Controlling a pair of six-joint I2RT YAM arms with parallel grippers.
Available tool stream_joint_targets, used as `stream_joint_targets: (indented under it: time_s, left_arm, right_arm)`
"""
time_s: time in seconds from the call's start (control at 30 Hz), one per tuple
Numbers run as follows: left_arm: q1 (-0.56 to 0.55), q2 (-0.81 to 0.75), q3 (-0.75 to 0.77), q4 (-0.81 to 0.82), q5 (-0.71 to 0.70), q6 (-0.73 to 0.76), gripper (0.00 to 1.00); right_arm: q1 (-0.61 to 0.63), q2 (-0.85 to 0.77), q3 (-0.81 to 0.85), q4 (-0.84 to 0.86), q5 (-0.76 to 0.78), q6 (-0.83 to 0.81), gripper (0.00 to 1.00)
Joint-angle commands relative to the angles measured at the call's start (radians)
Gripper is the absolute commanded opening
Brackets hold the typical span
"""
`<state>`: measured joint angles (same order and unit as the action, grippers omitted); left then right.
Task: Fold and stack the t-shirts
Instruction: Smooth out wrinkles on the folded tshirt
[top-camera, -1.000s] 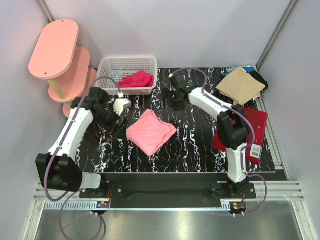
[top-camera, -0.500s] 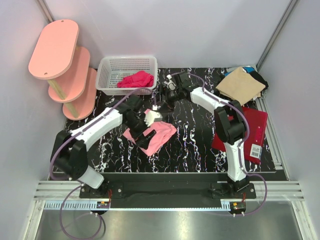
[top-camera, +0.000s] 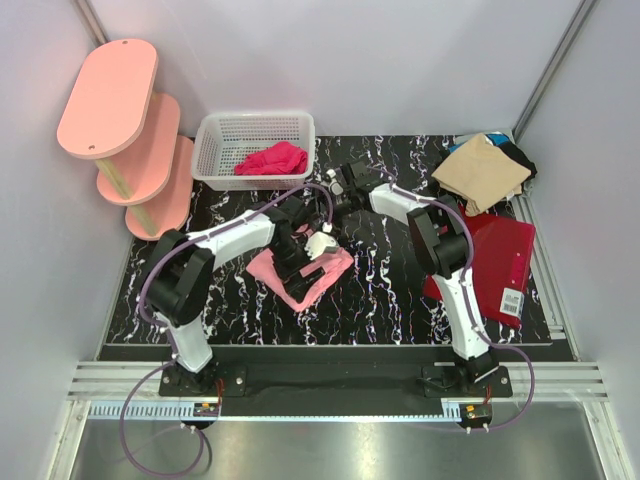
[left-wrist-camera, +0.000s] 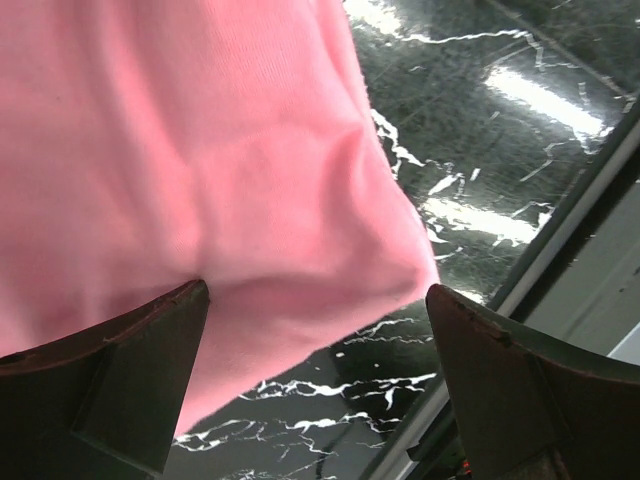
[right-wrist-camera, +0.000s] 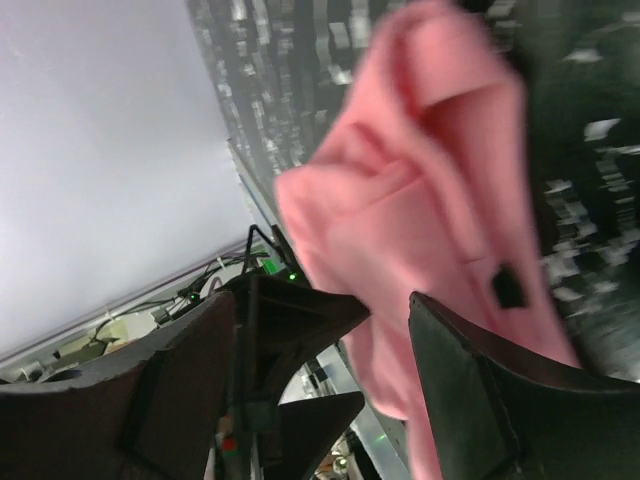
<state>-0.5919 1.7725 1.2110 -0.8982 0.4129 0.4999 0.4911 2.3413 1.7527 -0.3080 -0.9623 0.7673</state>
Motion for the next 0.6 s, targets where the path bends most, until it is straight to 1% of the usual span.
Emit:
stream_joint_targets:
  time_s: [0.0, 0.2, 0.27, 0.4, 0.47, 0.57]
  left_arm:
    - [-0.003, 0.022, 0.01, 0.022, -0.032, 0.04, 0.99]
    - [-0.003, 0.01, -0.073, 0.021, -0.046, 0.078, 0.99]
    - [-0.003, -0.019, -0.123, 0.021, -0.066, 0.095, 0.99]
    - [0.01, -0.08, -0.229, 0.019, -0.127, 0.127, 0.99]
    - [0.024, -0.111, -0.245, 0.019, -0.164, 0.143, 0.99]
    - [0.067, -0.142, -0.242, 0.004, -0.175, 0.161, 0.99]
  right_arm:
    - [0.009, 0.068, 0.021, 0.014, -0.03, 0.004, 0.77]
    - [0.001, 0.104, -0.033, -0.008, 0.019, -0.042, 0.77]
    - [-0.006, 0.098, -0.073, -0.014, 0.046, -0.056, 0.77]
    - [-0.016, 0.029, -0.16, -0.019, 0.088, -0.085, 0.76]
    - [-0.017, 0.0, -0.211, -0.02, 0.114, -0.098, 0.76]
    - [-0.016, -0.056, -0.268, -0.023, 0.154, -0.115, 0.76]
